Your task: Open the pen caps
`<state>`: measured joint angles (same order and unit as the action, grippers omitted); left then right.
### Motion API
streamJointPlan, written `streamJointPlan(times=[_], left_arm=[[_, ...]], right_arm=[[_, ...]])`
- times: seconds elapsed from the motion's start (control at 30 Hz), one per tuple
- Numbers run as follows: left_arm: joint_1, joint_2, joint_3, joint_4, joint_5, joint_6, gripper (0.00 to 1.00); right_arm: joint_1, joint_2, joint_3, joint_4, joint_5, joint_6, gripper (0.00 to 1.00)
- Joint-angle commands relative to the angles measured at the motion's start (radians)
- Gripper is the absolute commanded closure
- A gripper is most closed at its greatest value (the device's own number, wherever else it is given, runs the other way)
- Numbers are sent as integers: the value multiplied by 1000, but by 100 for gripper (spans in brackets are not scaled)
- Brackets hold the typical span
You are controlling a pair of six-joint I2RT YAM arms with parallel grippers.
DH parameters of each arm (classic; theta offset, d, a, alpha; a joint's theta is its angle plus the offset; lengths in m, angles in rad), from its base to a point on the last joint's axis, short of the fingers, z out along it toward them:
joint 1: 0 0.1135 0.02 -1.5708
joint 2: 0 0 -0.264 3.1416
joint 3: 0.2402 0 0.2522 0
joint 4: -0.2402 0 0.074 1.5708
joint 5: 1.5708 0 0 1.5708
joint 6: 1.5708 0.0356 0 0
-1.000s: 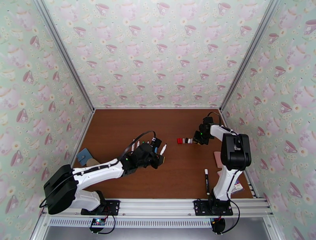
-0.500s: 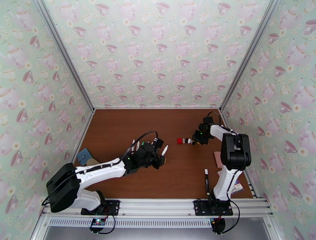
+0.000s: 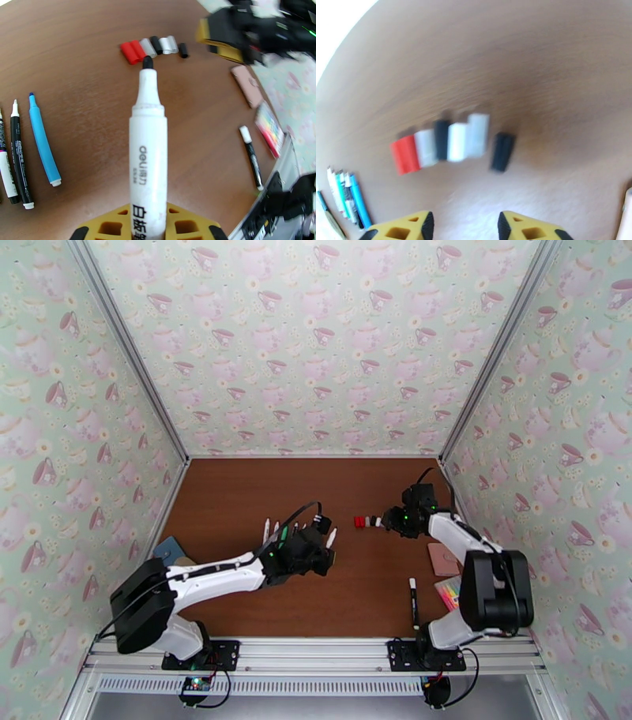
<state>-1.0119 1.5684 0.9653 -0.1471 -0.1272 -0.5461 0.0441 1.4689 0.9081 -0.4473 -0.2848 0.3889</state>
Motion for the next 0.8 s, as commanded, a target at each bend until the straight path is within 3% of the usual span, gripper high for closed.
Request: streamJointPlan(times=[0.0, 0.23, 0.43, 0.77], left_arm=[[-7, 51, 71, -62, -104, -65, 88], [-10, 142, 141, -109, -194, -131, 88], [-8, 216, 193, -134, -231, -153, 88], [37, 337, 305, -217, -236, -174, 88]], right_arm=[[31, -104, -74, 64, -112, 36, 45], [64, -341, -256, 154, -310, 122, 17], [79, -484, -356, 215, -379, 216, 0], [79, -519, -407, 207, -501, 198, 0]])
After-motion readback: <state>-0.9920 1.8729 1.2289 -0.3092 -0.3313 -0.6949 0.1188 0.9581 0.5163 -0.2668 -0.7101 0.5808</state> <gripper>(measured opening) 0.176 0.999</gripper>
